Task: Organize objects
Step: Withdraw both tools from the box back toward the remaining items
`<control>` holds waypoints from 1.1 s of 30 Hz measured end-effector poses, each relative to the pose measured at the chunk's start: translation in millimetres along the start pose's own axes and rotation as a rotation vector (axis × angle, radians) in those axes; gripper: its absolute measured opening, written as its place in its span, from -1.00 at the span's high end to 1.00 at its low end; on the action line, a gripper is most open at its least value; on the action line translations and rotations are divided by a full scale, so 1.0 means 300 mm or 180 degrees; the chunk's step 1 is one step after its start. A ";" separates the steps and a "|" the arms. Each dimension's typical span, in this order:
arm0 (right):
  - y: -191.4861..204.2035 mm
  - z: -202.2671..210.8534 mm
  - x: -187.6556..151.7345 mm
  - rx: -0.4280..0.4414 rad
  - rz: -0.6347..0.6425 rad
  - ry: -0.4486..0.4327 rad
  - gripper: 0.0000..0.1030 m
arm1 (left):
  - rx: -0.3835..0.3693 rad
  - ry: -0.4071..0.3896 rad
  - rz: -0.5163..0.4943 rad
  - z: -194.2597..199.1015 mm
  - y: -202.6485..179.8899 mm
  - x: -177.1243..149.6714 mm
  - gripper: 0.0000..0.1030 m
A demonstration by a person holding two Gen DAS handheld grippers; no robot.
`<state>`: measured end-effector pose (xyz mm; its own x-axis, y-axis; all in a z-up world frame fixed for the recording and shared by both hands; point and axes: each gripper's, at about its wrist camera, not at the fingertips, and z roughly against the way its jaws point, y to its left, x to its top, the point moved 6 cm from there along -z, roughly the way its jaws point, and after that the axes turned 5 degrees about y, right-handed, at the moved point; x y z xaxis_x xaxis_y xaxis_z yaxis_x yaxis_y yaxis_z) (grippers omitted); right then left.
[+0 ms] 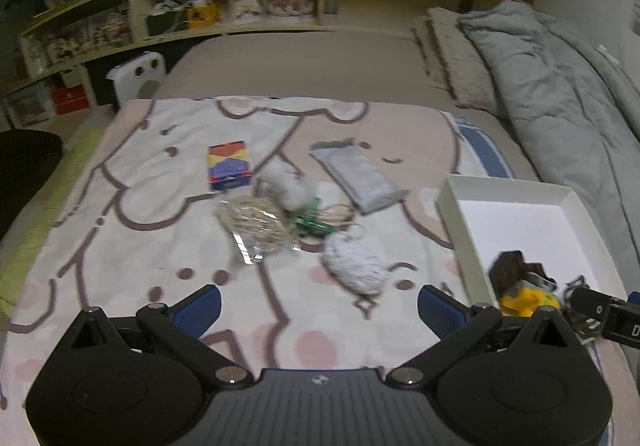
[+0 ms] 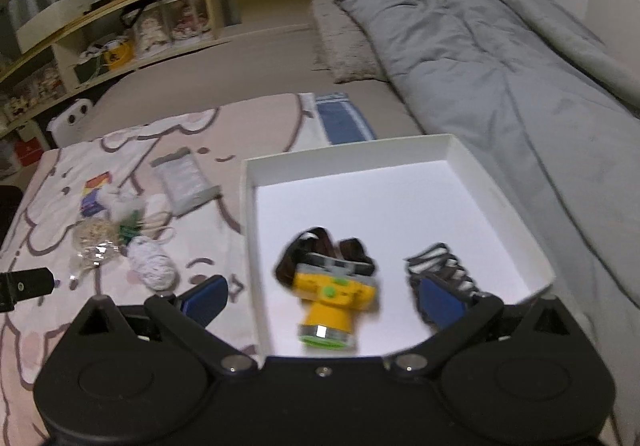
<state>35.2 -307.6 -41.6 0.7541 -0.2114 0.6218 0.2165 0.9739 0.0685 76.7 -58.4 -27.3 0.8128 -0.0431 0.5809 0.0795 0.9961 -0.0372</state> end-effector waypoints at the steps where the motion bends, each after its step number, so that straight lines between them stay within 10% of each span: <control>1: 0.014 -0.002 0.005 0.0035 0.0008 -0.0014 -1.00 | 0.0018 -0.0007 0.0010 0.001 0.014 0.002 -1.00; 33: 0.362 -0.257 0.065 0.0746 0.0387 -0.0319 -1.00 | 0.0170 -0.0439 0.0444 -0.168 0.313 0.002 -0.99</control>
<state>121.2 -212.2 -82.3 0.6981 -0.0939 0.7098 -0.0300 0.9866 0.1601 113.6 31.3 -71.3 0.7266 0.1029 0.6793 -0.0621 0.9945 -0.0842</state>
